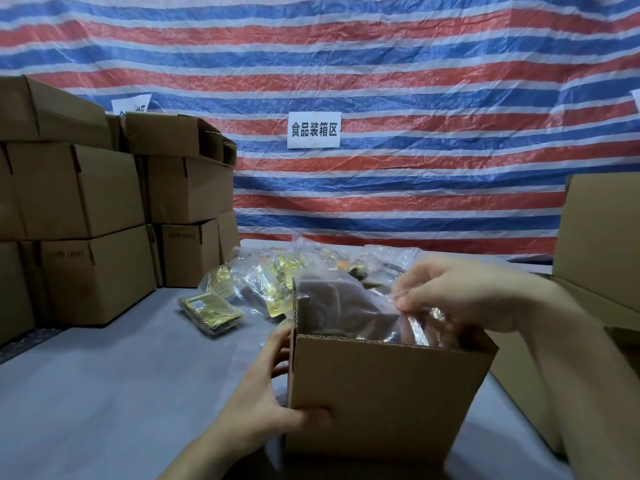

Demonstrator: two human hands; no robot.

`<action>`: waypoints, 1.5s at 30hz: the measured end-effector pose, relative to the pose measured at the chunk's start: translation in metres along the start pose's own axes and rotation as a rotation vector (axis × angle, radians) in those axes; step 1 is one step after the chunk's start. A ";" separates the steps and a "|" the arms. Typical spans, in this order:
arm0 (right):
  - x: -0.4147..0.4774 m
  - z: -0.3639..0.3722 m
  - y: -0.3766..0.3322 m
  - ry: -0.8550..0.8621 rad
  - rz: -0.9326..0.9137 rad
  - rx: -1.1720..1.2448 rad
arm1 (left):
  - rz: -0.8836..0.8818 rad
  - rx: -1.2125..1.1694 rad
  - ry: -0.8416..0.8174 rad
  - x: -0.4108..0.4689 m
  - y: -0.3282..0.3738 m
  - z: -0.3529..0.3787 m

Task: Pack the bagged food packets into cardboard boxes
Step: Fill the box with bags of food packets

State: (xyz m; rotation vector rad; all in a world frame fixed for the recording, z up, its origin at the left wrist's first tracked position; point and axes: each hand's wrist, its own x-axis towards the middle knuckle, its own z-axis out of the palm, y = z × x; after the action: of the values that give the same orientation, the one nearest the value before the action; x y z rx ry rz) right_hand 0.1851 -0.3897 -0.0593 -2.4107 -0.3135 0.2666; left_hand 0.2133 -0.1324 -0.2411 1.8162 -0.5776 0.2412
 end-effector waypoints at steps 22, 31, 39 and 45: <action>-0.005 0.043 -0.041 0.196 -0.361 -0.370 | 0.009 0.031 -0.010 0.003 -0.005 -0.001; 0.006 0.059 -0.039 -0.162 0.008 -0.234 | 0.021 0.020 -0.031 0.002 -0.001 0.000; 0.006 0.061 -0.041 -0.167 0.071 -0.248 | 0.007 0.000 -0.063 0.001 0.000 0.001; 0.001 0.051 -0.039 -0.115 -0.075 -0.302 | -0.039 -0.032 -0.055 0.000 0.001 -0.002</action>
State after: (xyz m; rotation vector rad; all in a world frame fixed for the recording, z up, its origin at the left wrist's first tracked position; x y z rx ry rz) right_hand 0.1662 -0.3297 -0.0716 -2.6779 -0.5279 0.3454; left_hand 0.2132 -0.1312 -0.2394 1.8058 -0.5812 0.1555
